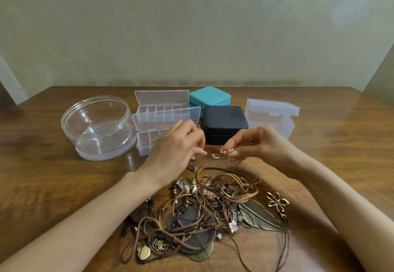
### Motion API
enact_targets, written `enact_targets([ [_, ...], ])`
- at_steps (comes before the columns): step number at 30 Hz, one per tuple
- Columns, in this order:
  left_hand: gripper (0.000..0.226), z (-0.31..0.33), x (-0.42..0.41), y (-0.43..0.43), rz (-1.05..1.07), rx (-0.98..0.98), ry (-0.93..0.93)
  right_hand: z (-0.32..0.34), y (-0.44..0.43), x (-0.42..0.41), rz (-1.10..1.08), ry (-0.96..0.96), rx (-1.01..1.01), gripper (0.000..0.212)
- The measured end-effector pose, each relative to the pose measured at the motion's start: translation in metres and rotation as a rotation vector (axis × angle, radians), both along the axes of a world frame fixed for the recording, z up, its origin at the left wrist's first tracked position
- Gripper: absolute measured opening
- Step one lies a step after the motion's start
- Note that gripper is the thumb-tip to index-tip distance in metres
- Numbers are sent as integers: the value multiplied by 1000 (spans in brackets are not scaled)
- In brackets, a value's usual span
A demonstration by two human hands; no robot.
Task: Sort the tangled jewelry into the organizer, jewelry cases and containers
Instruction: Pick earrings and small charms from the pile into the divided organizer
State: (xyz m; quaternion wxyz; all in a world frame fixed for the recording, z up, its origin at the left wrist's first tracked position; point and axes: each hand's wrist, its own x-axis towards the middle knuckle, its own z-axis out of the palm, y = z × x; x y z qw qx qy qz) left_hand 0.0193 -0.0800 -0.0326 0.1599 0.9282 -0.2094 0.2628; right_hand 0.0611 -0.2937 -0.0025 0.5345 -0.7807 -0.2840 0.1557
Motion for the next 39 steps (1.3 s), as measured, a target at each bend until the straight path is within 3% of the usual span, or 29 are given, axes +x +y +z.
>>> enact_targets([
  [6,11,25,-17,-6,-204,-753,364,1,2,-2,-35,60,157,13],
  [12,12,30,-25,-7,-226,-1061,588,3,4,-6,-15,145,109,22],
  [16,18,31,-26,-1,-241,-1086,721,4,7,-8,-76,149,163,16],
  [39,22,30,-27,1,-189,-1103,765,8,6,-11,-120,117,309,25],
])
